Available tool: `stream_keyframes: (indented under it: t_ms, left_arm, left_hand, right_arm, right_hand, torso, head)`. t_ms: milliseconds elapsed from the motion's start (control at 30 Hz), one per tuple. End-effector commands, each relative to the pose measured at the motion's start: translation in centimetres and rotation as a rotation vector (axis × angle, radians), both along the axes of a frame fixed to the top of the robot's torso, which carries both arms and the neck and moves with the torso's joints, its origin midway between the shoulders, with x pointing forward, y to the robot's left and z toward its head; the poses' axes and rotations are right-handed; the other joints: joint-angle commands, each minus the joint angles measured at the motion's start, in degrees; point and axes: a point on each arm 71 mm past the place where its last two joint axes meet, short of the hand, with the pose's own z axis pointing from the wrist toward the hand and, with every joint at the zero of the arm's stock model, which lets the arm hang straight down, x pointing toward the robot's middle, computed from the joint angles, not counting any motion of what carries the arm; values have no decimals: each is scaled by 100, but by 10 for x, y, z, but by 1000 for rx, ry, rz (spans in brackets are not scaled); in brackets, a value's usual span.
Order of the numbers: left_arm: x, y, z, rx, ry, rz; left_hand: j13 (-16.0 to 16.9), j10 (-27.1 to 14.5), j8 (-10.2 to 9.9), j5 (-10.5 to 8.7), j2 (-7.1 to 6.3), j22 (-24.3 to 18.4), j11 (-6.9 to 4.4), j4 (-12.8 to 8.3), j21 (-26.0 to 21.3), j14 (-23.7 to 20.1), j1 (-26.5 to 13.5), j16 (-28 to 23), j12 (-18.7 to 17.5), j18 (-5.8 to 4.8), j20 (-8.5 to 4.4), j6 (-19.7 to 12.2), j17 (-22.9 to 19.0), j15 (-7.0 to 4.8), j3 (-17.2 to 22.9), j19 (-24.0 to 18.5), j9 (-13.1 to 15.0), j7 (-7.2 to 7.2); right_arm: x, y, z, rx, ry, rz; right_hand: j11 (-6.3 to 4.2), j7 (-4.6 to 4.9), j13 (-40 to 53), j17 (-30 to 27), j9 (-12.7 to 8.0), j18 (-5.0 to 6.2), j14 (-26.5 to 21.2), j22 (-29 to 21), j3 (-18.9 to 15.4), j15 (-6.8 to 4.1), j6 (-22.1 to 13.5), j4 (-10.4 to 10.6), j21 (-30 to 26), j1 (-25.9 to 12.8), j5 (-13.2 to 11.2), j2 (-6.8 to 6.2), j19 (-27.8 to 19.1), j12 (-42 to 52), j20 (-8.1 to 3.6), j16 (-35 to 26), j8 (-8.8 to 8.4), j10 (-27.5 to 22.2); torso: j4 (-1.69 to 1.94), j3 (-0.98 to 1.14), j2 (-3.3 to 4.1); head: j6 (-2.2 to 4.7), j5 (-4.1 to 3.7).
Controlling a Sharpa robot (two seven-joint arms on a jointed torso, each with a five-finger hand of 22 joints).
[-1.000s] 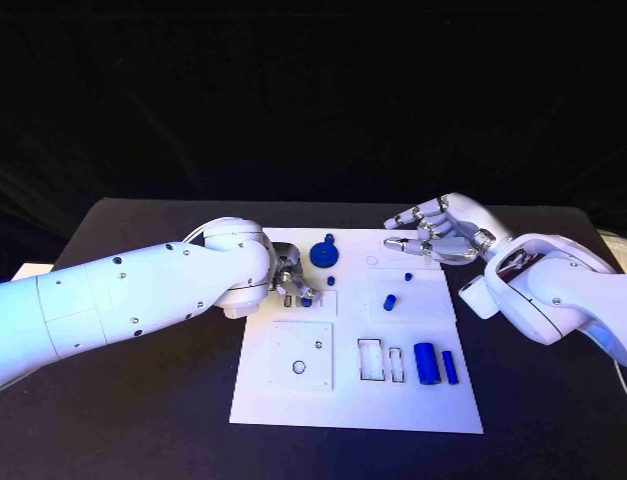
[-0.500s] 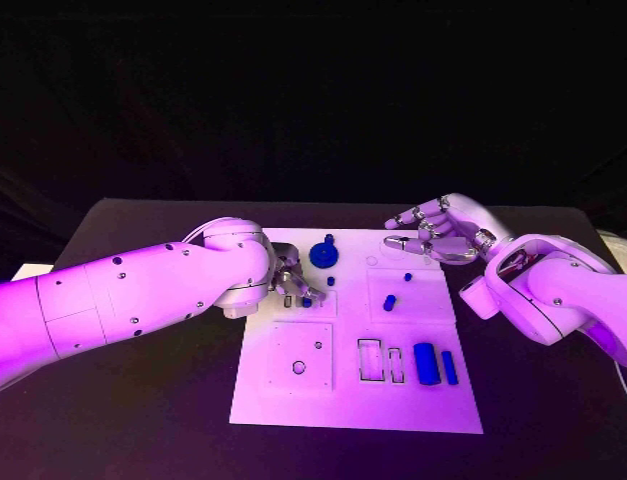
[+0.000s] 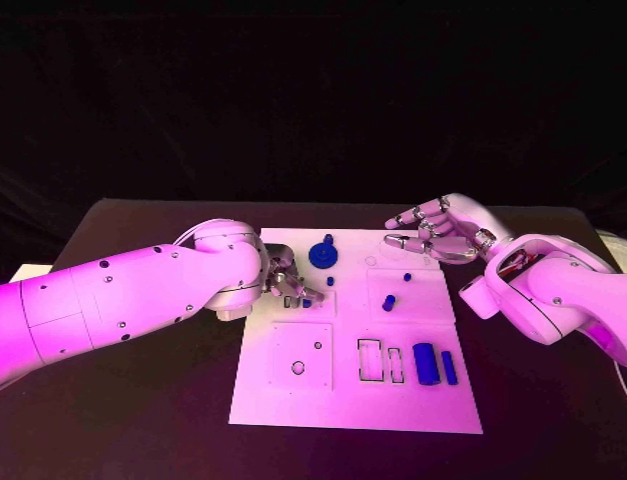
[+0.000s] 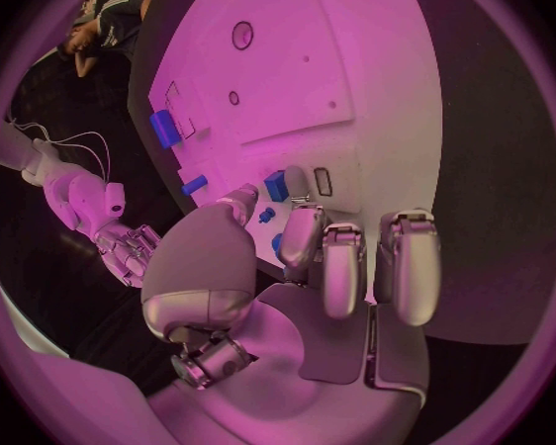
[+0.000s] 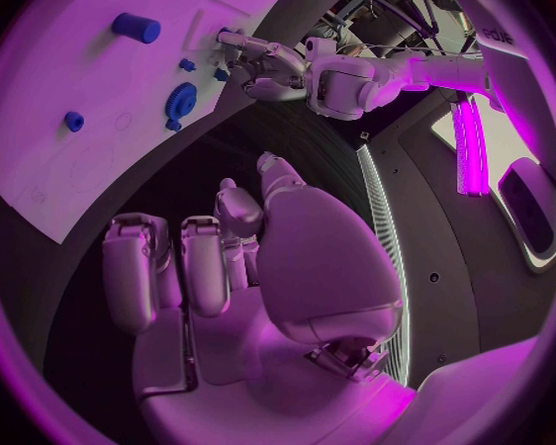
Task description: Assemble the parts on the task board
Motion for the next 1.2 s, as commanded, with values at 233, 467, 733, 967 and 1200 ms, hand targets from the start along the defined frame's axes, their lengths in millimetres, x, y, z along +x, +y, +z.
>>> stream_keyframes:
  t_ms: [233,467,733,967,1200]
  left_arm:
    - [2,7,35,-31,-51,57]
    - [13,19,51,18,-39,47]
    - [47,29,58,13,-20,92]
    - [70,30,51,28,-10,113]
    - [77,29,40,75,20,111]
  left_hand:
    - [-163,-118,-20,-214,95,1096,38,6,-97,603,-179,18,-178,-64,-38,-127,1509,-31,-622,347,27,42]
    - [-322,-265,-130,-226,284,915,99,-18,-241,603,451,18,-343,-15,-2,-318,1509,15,-840,233,-10,113]
    - [-534,-426,-643,-218,482,845,269,-8,-310,603,1030,18,-541,4,120,-646,1509,151,-1034,187,-452,321]
    - [-504,-404,-696,-214,564,884,280,-14,-285,603,1162,18,-496,-4,149,-550,1509,169,-1093,211,-571,326]
    - [-457,-368,-614,-213,621,925,246,-12,-256,603,1233,18,-434,-13,142,-384,1509,148,-1166,238,-575,280]
  right_arm:
    - [1,1,-1,4,-1,7]
    - [2,2,-2,4,2,7]
    - [2,3,-4,4,5,9]
    - [2,4,-4,5,7,13]
    - [3,5,-5,5,8,15]
  right_hand:
    - [-10,-21,-18,304,6,101,353,472,-47,-23,7,17,-30,-56,57,-2,-41,-45,-6,-39,-6,-41]
    - [-13,-23,-18,303,7,102,353,471,-75,-25,5,21,-34,-41,164,12,-40,-41,-8,-44,-5,-44]
    - [-15,-23,-27,293,7,103,352,463,-95,-28,1,13,-42,-2,274,29,-45,-51,-10,-55,-5,-52]
    - [-16,-22,-31,288,8,104,352,462,-105,-29,0,7,-45,32,381,50,-44,-53,-12,-62,-5,-57]
    - [-16,-22,-31,288,8,104,352,462,-105,-29,0,7,-45,32,381,50,-44,-53,-12,-62,-5,-57]
  torso:
    - [-1,5,1]
    - [12,5,1]
    - [2,6,1]
    - [-2,-6,10]
    - [1,4,4]
  head:
    - [35,17]
    - [37,16]
    - [51,30]
    - [76,41]
    - [57,53]
